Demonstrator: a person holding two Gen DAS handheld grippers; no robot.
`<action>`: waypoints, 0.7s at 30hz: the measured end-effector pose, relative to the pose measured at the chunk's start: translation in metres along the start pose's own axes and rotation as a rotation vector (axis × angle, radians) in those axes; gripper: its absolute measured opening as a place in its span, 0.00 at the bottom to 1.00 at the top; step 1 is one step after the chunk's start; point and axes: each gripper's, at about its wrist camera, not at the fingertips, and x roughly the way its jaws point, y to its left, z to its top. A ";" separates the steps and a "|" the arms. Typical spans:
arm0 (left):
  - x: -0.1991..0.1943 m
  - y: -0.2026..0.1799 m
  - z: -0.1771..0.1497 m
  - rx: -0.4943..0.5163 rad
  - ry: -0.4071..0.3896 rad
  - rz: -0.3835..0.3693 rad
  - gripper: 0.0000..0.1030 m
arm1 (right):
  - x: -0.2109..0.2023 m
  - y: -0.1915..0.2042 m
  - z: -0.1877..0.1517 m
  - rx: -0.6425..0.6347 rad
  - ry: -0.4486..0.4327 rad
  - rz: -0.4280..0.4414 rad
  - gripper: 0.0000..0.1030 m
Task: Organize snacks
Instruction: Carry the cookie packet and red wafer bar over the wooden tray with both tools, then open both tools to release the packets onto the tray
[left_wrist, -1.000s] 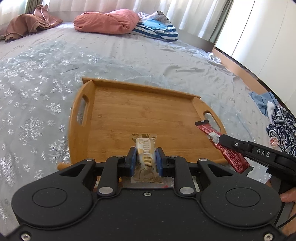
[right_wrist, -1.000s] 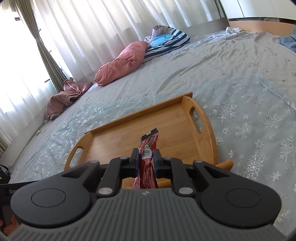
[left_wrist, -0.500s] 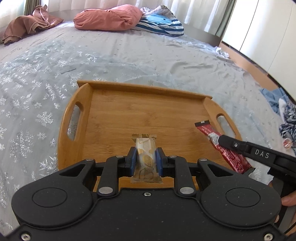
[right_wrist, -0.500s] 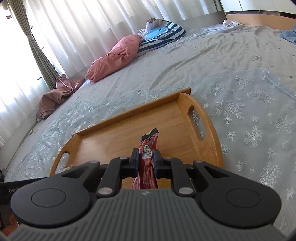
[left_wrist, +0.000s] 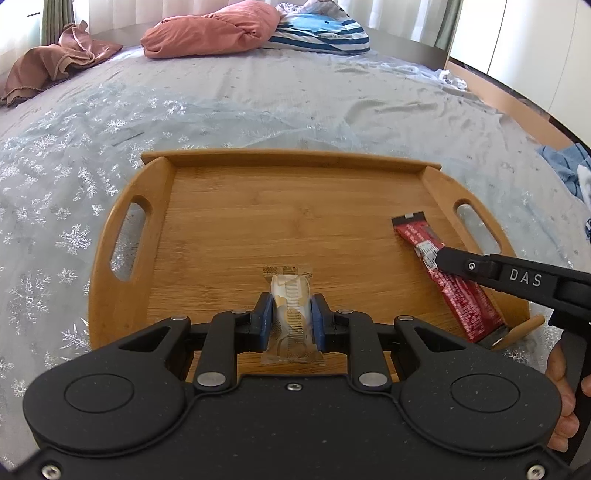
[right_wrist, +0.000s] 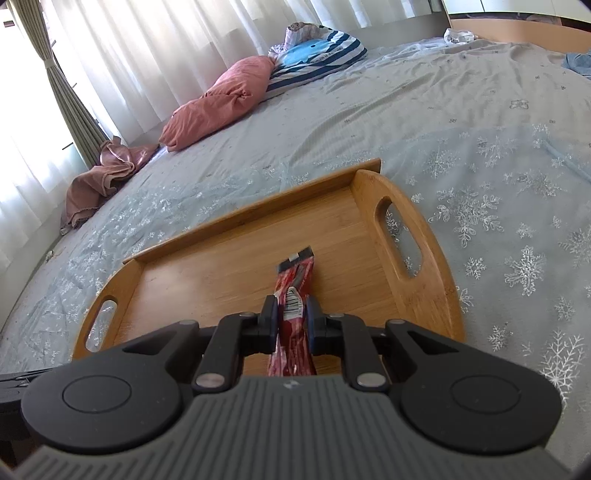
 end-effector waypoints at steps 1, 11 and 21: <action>0.001 -0.002 0.000 0.006 0.000 0.005 0.20 | 0.001 0.000 0.000 0.000 0.003 -0.003 0.18; 0.009 -0.004 -0.001 0.025 0.003 0.013 0.20 | 0.004 0.000 0.001 -0.003 0.009 0.000 0.18; 0.010 -0.005 -0.001 0.026 -0.003 0.014 0.21 | 0.006 -0.001 0.001 0.001 0.019 -0.001 0.19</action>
